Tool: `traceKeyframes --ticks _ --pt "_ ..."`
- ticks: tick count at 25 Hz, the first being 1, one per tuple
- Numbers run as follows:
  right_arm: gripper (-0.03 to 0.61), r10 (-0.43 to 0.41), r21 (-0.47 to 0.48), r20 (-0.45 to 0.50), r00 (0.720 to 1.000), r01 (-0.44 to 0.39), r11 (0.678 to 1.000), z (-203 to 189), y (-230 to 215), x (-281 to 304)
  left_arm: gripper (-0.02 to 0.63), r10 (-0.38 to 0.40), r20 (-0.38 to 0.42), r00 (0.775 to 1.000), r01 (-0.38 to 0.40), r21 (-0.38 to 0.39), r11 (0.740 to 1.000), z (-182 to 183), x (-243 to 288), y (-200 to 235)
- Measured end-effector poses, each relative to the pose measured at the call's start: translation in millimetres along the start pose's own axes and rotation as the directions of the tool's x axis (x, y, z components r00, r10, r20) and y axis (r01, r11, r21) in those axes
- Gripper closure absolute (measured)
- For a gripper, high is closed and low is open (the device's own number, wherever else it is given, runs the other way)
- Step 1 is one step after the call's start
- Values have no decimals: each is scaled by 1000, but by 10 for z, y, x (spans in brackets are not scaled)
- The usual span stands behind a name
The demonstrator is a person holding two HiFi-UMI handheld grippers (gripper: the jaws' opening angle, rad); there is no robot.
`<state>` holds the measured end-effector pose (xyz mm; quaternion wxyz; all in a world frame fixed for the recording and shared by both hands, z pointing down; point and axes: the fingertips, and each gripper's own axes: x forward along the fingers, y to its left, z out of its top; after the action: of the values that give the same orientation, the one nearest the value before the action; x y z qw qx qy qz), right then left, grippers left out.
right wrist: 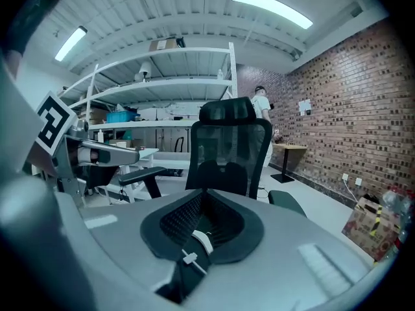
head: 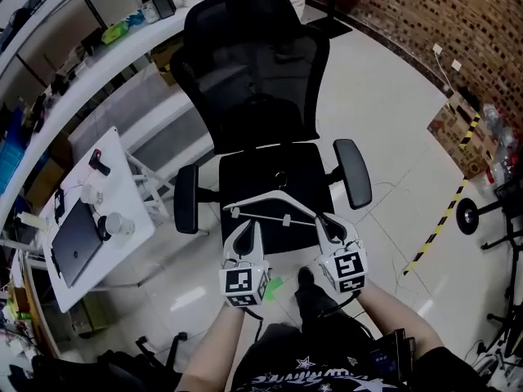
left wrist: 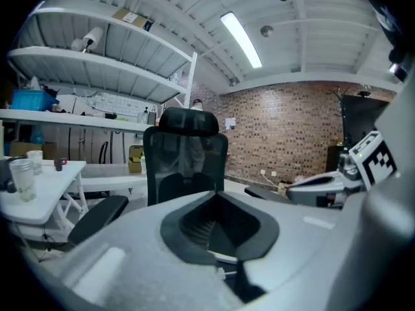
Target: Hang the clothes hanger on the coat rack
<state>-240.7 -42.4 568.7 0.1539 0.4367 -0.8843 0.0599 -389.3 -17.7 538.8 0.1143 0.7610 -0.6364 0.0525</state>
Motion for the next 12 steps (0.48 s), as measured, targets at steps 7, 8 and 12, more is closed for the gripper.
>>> traceKeyframes --ticks 7,8,12 --pt "543 43 4 -32 999 -43 999 28 -303 549 609 60 -56 997 -59 21 998 -33 739 271" --pt "535 48 16 -39 998 -47 999 22 -314 574 609 67 -64 996 -66 15 998 -33 782 305" --pt "520 57 47 -79 995 -53 997 -149 -302 689 609 75 -104 992 -76 -2 997 -163 918 439"
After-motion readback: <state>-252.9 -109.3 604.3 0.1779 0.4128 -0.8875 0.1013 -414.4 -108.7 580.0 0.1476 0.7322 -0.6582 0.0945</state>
